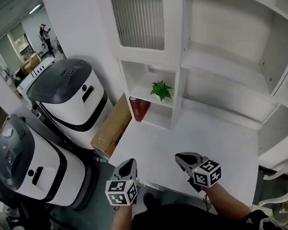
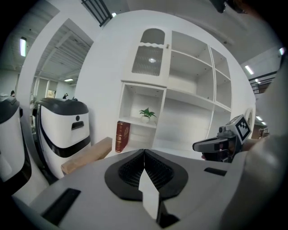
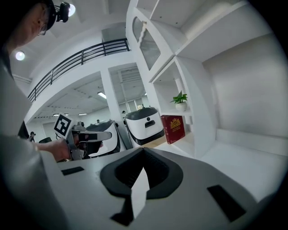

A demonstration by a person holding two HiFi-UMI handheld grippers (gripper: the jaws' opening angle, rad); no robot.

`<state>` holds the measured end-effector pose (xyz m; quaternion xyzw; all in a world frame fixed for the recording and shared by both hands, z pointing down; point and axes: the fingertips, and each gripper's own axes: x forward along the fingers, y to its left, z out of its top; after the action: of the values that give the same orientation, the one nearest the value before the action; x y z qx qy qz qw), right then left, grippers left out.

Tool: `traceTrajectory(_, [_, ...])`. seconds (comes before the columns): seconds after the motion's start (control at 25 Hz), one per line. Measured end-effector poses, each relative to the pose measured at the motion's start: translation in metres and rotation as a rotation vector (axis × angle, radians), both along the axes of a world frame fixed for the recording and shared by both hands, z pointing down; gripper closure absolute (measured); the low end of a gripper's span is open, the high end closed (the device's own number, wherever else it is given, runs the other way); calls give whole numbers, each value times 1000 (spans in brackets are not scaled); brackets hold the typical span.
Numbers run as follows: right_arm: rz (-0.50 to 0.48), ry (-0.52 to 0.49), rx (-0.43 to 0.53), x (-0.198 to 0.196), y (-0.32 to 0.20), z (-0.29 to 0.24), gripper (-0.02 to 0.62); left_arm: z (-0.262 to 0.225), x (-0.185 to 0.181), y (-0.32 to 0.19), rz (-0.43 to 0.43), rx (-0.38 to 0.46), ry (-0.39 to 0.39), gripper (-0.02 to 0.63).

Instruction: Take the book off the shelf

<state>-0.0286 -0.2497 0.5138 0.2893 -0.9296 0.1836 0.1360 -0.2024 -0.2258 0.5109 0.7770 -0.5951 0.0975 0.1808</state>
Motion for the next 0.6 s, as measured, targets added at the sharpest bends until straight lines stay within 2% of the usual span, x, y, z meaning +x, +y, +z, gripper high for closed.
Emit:
traceTrajectory(0.28, [34, 6, 37, -63, -44, -14, 581, -19, -45, -72, 99, 43, -29, 594])
traceTrajectory(0.6, [83, 61, 54, -93, -71, -27, 581, -28, -67, -123, 185, 63, -38, 594])
